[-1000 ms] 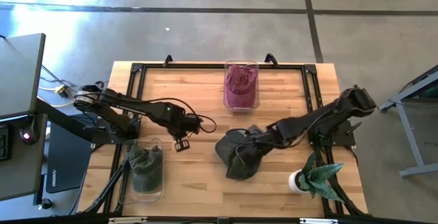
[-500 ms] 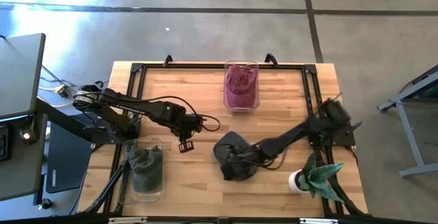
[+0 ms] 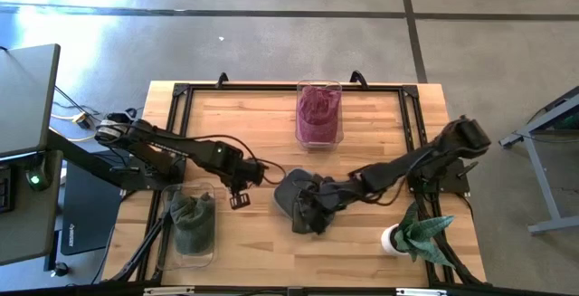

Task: Pick & Place hat
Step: Put the black cap into the bottom transparent bin

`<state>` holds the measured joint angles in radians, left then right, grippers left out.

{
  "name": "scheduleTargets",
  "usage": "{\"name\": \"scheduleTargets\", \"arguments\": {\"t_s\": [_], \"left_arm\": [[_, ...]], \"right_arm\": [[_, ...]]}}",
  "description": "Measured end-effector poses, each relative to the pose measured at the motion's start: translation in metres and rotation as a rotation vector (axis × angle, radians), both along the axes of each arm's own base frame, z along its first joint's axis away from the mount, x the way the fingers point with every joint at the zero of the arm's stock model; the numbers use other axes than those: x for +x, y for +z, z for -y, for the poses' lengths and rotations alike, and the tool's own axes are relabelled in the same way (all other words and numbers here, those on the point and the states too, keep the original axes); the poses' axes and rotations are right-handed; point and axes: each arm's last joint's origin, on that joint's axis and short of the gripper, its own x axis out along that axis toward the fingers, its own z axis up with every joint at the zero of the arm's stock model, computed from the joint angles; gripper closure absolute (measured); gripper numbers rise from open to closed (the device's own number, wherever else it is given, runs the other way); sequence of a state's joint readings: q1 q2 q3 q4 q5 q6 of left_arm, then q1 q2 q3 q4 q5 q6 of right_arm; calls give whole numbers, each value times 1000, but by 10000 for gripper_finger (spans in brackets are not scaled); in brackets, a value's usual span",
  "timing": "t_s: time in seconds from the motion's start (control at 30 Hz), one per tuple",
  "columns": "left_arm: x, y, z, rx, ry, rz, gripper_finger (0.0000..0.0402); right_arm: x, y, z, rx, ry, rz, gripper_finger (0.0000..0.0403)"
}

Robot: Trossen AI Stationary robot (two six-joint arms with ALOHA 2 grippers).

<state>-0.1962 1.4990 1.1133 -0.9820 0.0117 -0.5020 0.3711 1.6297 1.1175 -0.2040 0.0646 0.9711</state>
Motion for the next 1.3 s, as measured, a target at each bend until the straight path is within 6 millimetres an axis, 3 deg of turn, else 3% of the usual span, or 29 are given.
{"name": "scheduleTargets", "arguments": {"t_s": [0.13,0.23,0.37,0.5,0.63,0.83,0.97,1.13,1.23,1.3], "left_arm": [[2,1,10,-21,15,42,390],[5,2,13,-55,49,71,390],[8,3,15,-130,122,84,390],[13,2,17,-189,204,93,390],[20,-7,19,-221,293,75,390],[32,-20,23,-282,328,62,390],[37,-20,24,-296,326,109,390],[47,-16,19,-279,355,225,390],[54,-16,11,-286,359,270,390],[63,-18,8,-301,325,316,390]], "right_arm": [[-19,16,-9,-138,268,34,380],[-28,12,-10,-204,463,-13,340],[-33,-2,-14,-389,764,-17,263],[-33,-18,-20,-729,1042,23,189],[-34,-45,-21,-954,1162,-80,158],[-52,-87,-11,-1060,1158,-197,184],[-59,-102,-5,-1125,1103,-204,219],[-56,-102,-8,-1072,1077,-150,305],[-48,-89,-11,-965,1035,-106,378],[-41,-79,-11,-862,988,-88,391]]}}
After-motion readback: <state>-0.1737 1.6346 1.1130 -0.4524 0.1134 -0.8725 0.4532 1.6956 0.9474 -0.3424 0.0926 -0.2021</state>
